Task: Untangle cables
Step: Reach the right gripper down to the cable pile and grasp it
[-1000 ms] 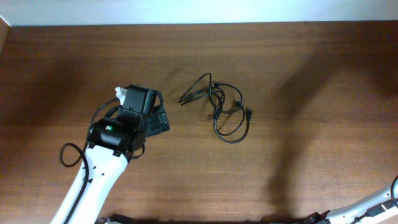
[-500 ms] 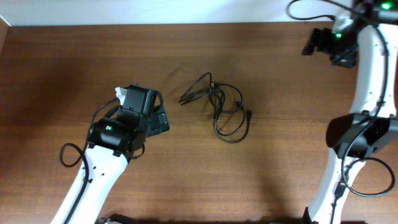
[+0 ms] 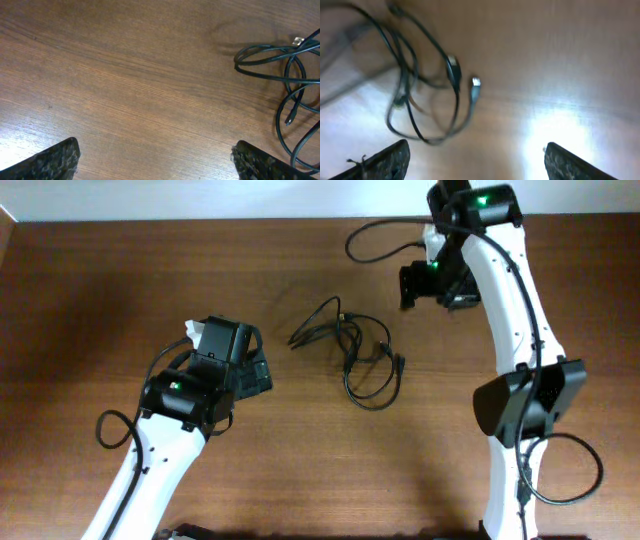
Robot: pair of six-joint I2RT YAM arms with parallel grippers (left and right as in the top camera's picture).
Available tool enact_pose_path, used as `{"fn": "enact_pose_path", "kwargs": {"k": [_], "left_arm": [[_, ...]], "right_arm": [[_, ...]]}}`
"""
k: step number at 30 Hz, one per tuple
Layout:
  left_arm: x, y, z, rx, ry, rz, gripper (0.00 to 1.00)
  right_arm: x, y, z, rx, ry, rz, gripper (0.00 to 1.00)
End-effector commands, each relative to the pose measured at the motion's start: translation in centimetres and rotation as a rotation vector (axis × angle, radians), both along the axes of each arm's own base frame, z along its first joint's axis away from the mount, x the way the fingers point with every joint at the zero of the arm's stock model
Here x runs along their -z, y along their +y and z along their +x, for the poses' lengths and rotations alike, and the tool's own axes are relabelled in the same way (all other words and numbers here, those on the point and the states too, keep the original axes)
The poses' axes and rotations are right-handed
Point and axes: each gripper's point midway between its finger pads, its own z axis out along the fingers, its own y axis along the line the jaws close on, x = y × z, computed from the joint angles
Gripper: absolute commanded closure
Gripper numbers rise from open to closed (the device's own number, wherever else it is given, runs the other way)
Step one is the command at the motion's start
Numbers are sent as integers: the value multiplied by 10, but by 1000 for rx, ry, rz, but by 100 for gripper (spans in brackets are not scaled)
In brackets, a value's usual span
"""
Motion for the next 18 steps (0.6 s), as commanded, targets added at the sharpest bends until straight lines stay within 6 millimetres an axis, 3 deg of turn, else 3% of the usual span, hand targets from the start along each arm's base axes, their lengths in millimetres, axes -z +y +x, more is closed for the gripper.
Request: {"fn": "enact_pose_path", "kwargs": {"k": [1,3,5,8,10,12,14,18], "left_arm": [[-4,4,0,-22,-20,4,1],[-4,4,0,-22,-20,4,1],[-4,4,0,-22,-20,3,1],[-4,4,0,-22,-20,4,1],[-4,4,0,-22,-20,4,1],[-4,4,0,-22,-20,3,1],[-4,4,0,-22,-20,4,1],[-4,4,0,-22,-20,3,1]], "right_arm": [[-18,-7,-32,9,13,-26,15],[-21,4,-44,10,24,-29,15],[-21,30,-52,-50,20,-29,15],[-22,55,-52,-73,-9,-8,15],[-22,59,-52,22,-2,-5,14],[-21,60,-49,223,10,-1,14],[-20,66,-36,405,-12,29,14],[-15,92,-26,592,-8,117,9]]}}
